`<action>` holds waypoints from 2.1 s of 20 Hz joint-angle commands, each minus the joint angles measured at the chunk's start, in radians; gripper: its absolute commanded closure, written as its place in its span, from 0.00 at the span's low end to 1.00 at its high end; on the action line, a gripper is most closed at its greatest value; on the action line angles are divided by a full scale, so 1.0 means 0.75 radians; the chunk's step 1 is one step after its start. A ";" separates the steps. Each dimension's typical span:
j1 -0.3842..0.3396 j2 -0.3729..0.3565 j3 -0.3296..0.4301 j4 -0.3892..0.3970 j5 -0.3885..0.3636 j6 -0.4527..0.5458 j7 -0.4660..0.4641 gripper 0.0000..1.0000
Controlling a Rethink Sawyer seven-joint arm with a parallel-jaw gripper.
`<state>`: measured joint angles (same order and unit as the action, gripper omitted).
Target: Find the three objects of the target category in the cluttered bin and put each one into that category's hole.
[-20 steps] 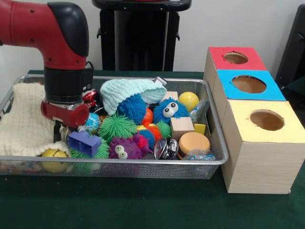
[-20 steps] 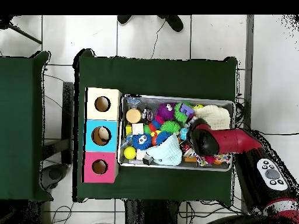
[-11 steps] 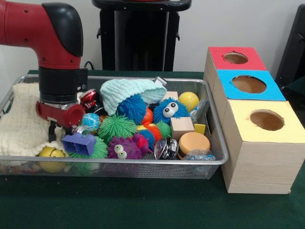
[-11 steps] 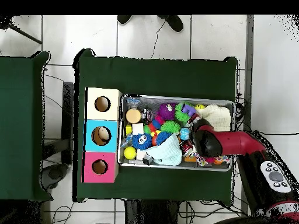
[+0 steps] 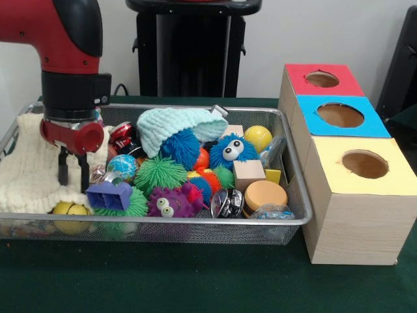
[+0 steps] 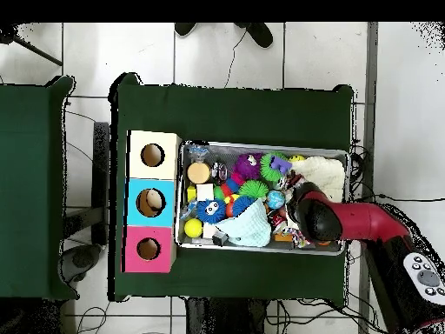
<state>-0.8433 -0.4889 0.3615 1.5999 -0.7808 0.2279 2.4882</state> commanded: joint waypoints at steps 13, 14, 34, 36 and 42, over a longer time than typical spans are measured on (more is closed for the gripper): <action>-0.033 -0.062 0.080 0.099 0.135 0.295 -0.168 1.00; -0.029 -0.061 0.076 0.098 0.138 0.297 -0.164 1.00; 0.027 -0.039 0.054 0.000 0.159 0.354 -0.170 1.00; 0.054 -0.047 0.028 0.002 0.138 0.323 -0.138 1.00; 0.050 -0.117 0.049 0.031 0.169 0.392 -0.187 1.00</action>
<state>-0.8160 -0.5544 0.3645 1.6265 -0.6842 0.3810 2.4882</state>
